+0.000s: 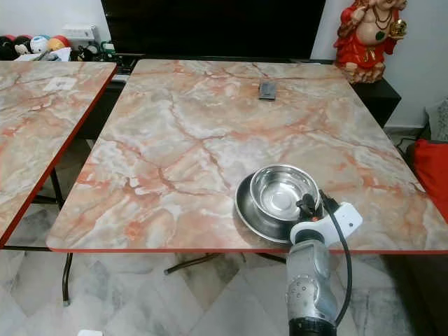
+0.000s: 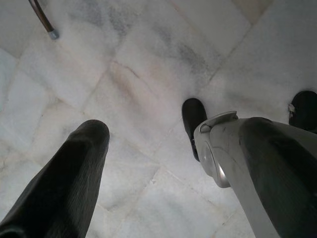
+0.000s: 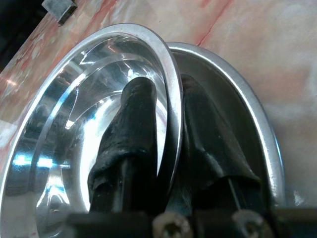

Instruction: Setting the table

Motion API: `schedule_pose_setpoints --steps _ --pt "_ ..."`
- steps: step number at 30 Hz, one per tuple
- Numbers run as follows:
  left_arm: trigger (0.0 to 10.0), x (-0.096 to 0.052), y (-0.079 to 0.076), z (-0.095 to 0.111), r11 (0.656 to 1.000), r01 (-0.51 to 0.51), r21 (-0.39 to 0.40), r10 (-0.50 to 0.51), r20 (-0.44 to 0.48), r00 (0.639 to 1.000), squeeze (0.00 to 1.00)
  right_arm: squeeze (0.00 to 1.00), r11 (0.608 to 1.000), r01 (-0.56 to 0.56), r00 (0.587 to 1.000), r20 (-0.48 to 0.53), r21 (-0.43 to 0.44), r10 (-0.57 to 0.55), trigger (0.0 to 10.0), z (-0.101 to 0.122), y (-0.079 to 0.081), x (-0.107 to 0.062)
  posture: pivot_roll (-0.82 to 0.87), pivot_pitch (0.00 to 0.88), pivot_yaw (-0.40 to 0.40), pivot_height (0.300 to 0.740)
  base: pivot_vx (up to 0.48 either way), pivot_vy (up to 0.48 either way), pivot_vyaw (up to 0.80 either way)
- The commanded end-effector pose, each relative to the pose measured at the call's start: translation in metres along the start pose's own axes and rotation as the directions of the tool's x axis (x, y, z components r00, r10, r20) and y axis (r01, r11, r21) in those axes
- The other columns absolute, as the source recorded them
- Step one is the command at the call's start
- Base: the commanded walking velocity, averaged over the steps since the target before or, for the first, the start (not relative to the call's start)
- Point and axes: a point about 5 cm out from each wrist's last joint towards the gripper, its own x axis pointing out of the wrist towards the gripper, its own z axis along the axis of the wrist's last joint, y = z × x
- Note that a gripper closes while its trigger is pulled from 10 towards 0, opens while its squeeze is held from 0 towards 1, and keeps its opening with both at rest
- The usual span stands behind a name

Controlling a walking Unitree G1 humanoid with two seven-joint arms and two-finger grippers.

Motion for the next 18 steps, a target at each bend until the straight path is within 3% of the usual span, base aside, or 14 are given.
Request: schedule_pose_setpoints --steps 1,4,9,10,11,12,18 --pt "10.0 -0.002 -0.0012 -0.0083 1.0 0.006 0.002 -0.006 -0.027 1.0 0.0 0.0 1.0 0.004 1.0 -0.008 -0.002 -0.004 10.0 -0.0007 -0.0039 -0.0004 0.01 0.124 -0.034 0.74 0.0 0.0 0.0" --pt "10.0 -0.0019 -0.0011 -0.0079 1.0 0.005 0.002 -0.005 -0.027 1.0 0.0 0.13 1.0 0.007 1.0 -0.008 -0.004 -0.007 10.0 -0.0007 -0.0046 -0.0004 0.02 0.124 -0.034 0.74 0.0 0.0 0.0" --pt "10.0 -0.0017 -0.0005 -0.0072 1.0 0.003 0.003 -0.003 -0.026 1.0 0.0 0.15 1.0 0.008 1.0 -0.011 -0.005 -0.008 10.0 -0.0013 -0.0053 -0.0002 0.02 0.124 -0.034 0.74 0.0 0.0 0.0" --pt "10.0 -0.0016 -0.0003 -0.0071 1.0 0.003 0.003 -0.003 -0.026 1.0 0.0 0.27 1.0 0.009 1.0 -0.011 -0.004 -0.009 10.0 -0.0014 -0.0053 -0.0002 0.02 0.124 -0.033 0.74 0.0 0.0 0.0" --pt "10.0 -0.0016 -0.0003 -0.0071 1.0 0.003 0.003 -0.003 -0.026 1.0 0.0 0.27 1.0 0.009 1.0 -0.011 -0.004 -0.009 10.0 -0.0014 -0.0053 -0.0002 0.02 0.124 -0.033 0.74 0.0 0.0 0.0" --pt "10.0 -0.0016 -0.0001 -0.007 1.0 0.002 0.002 -0.002 -0.026 1.0 0.0 0.35 1.0 0.007 1.0 -0.014 -0.005 -0.007 10.0 -0.0018 -0.005 -0.0002 0.02 0.124 -0.033 0.74 0.0 0.0 0.0" --pt "10.0 -0.0016 -0.0001 -0.0069 1.0 0.003 0.003 -0.003 -0.025 1.0 0.0 0.31 1.0 0.006 1.0 -0.015 -0.003 -0.006 10.0 -0.0024 -0.0042 -0.0002 0.02 0.123 -0.033 0.74 0.0 0.0 0.0"
